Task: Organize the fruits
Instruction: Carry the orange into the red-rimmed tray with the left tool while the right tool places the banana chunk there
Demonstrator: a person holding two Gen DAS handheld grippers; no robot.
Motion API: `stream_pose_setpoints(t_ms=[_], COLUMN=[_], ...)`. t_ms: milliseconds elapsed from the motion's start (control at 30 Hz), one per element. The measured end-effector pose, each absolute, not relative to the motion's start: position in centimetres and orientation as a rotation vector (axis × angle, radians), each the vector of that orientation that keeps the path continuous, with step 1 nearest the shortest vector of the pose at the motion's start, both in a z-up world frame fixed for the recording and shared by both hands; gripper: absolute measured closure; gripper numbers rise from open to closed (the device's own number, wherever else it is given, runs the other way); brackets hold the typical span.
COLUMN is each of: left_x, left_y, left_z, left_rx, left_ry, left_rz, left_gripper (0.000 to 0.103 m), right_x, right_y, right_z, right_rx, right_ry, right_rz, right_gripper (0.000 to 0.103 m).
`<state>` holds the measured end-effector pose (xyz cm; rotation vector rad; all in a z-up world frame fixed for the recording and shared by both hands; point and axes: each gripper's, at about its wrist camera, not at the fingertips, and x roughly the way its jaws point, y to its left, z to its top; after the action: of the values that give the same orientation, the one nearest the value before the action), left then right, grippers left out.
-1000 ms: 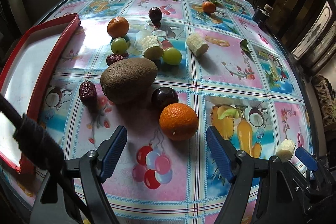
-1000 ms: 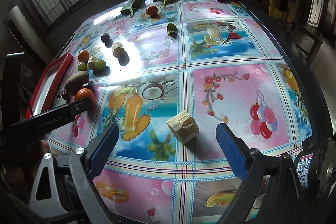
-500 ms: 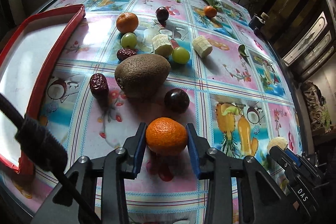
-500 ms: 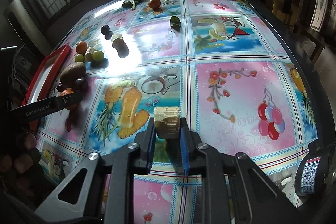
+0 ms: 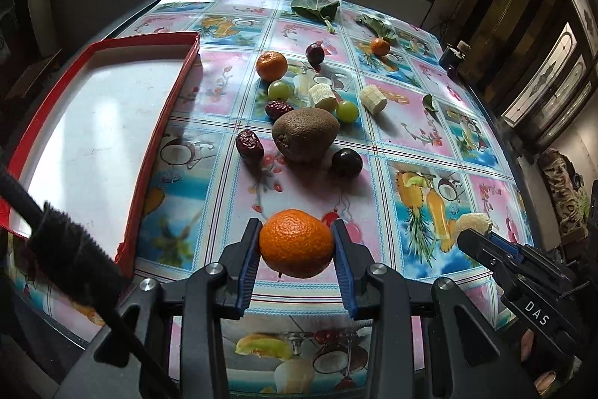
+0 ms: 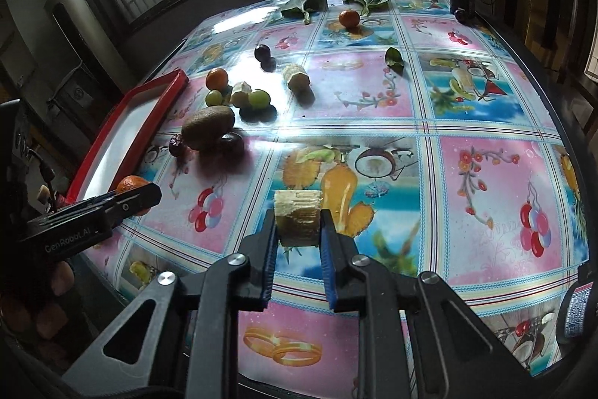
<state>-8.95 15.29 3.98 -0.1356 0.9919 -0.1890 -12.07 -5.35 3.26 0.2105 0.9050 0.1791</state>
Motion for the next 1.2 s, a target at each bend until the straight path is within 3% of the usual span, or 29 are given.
stream_pose_setpoints(t_ms=[1200], left_x=[-8.9], left_y=[32.2], left_z=[5.1], left_rx=[-0.258], left_ry=[0.928], left_rz=[0.121], left_gripper=[0.066], right_x=[-7.5], right_y=[12.4], right_z=[5.1], right_rx=[0.043], right_ry=[0.940], right_rz=[0.560], right_gripper=[0.080])
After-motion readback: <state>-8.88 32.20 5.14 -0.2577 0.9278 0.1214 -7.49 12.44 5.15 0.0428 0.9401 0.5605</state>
